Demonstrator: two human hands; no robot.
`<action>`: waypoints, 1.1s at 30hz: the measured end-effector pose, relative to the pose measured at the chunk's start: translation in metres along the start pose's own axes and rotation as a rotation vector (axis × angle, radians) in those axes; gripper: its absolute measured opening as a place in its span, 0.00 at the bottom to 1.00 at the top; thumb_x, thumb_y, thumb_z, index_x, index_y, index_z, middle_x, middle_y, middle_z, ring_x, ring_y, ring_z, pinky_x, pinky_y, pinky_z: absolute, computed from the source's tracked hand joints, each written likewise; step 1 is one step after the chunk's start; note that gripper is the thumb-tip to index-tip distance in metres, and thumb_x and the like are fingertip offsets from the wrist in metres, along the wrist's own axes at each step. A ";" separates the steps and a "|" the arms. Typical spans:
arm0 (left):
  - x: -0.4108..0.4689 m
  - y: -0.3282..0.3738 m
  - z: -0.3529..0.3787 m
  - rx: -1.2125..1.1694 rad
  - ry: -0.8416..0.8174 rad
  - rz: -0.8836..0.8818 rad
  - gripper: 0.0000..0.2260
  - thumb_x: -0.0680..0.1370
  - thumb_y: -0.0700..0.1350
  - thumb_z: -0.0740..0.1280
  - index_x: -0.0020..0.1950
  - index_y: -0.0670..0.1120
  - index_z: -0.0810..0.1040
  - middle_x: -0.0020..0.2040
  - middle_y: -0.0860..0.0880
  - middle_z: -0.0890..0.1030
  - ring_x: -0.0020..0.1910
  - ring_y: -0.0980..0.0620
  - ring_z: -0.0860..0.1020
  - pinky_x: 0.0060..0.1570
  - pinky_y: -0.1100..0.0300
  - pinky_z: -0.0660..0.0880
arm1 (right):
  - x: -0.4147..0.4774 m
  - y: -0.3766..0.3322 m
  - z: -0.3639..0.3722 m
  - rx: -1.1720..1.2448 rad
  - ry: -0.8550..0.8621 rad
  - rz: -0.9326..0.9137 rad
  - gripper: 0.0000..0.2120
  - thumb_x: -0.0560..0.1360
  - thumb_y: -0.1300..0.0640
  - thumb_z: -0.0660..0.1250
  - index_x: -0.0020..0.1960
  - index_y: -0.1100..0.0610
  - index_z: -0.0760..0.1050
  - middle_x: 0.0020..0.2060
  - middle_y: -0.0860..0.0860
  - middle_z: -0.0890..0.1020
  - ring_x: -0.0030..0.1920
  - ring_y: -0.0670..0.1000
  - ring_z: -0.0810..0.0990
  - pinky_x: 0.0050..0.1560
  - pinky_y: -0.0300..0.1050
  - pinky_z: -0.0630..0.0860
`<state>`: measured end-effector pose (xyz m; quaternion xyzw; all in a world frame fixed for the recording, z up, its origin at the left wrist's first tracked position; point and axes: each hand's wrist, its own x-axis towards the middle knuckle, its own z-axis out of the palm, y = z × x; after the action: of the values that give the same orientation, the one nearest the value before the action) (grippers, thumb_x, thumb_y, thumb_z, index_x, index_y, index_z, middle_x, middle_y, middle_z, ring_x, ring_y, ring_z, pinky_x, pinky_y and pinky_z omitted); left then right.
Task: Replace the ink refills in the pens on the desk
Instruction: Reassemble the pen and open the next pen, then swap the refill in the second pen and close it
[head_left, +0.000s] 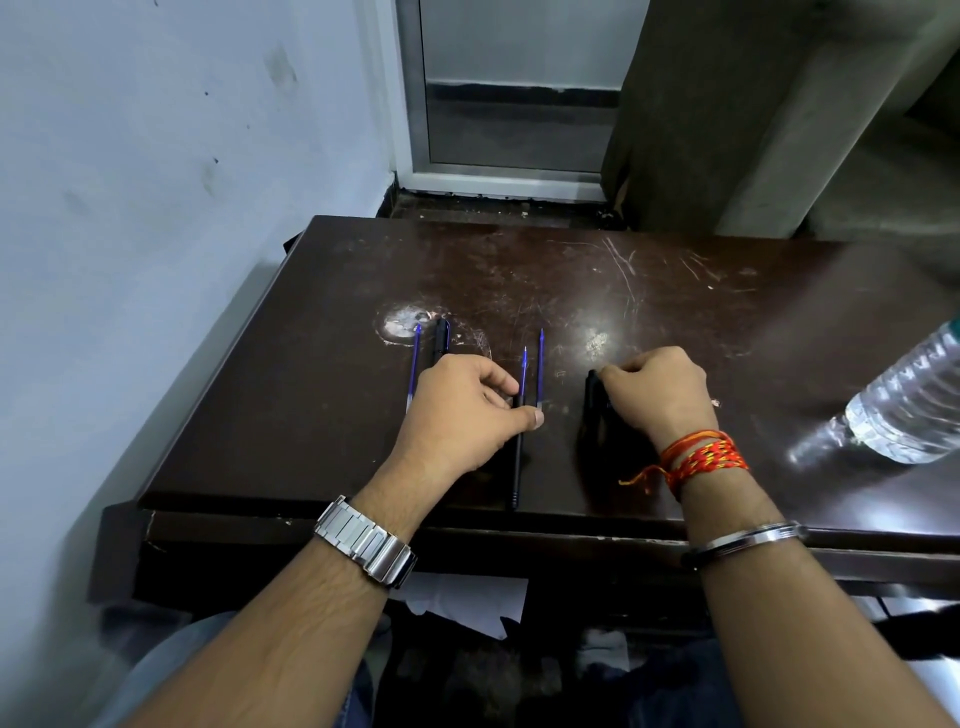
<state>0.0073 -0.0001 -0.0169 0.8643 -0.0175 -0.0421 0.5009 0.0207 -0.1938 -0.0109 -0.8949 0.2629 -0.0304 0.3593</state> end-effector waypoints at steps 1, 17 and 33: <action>0.000 0.000 0.000 0.000 -0.002 -0.001 0.12 0.65 0.47 0.83 0.40 0.50 0.81 0.29 0.52 0.83 0.25 0.60 0.80 0.37 0.60 0.81 | 0.000 0.000 0.001 -0.004 0.002 0.000 0.14 0.75 0.53 0.65 0.48 0.63 0.81 0.43 0.59 0.81 0.32 0.49 0.72 0.34 0.36 0.68; 0.001 0.002 0.000 -0.025 0.026 -0.009 0.15 0.64 0.48 0.83 0.44 0.51 0.81 0.32 0.50 0.85 0.26 0.59 0.81 0.32 0.61 0.78 | -0.027 -0.023 0.024 0.293 -0.011 -0.289 0.23 0.70 0.34 0.65 0.33 0.53 0.79 0.23 0.42 0.78 0.27 0.39 0.75 0.30 0.32 0.69; -0.001 0.000 0.009 0.055 -0.299 -0.056 0.08 0.66 0.49 0.69 0.44 0.52 0.80 0.33 0.53 0.86 0.26 0.59 0.81 0.30 0.65 0.74 | -0.017 -0.020 0.014 0.876 0.232 -0.189 0.12 0.76 0.51 0.69 0.36 0.53 0.78 0.27 0.49 0.79 0.26 0.46 0.76 0.31 0.48 0.79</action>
<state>0.0057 -0.0079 -0.0212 0.8620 -0.0689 -0.1838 0.4673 0.0186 -0.1644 -0.0063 -0.6694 0.1809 -0.2713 0.6675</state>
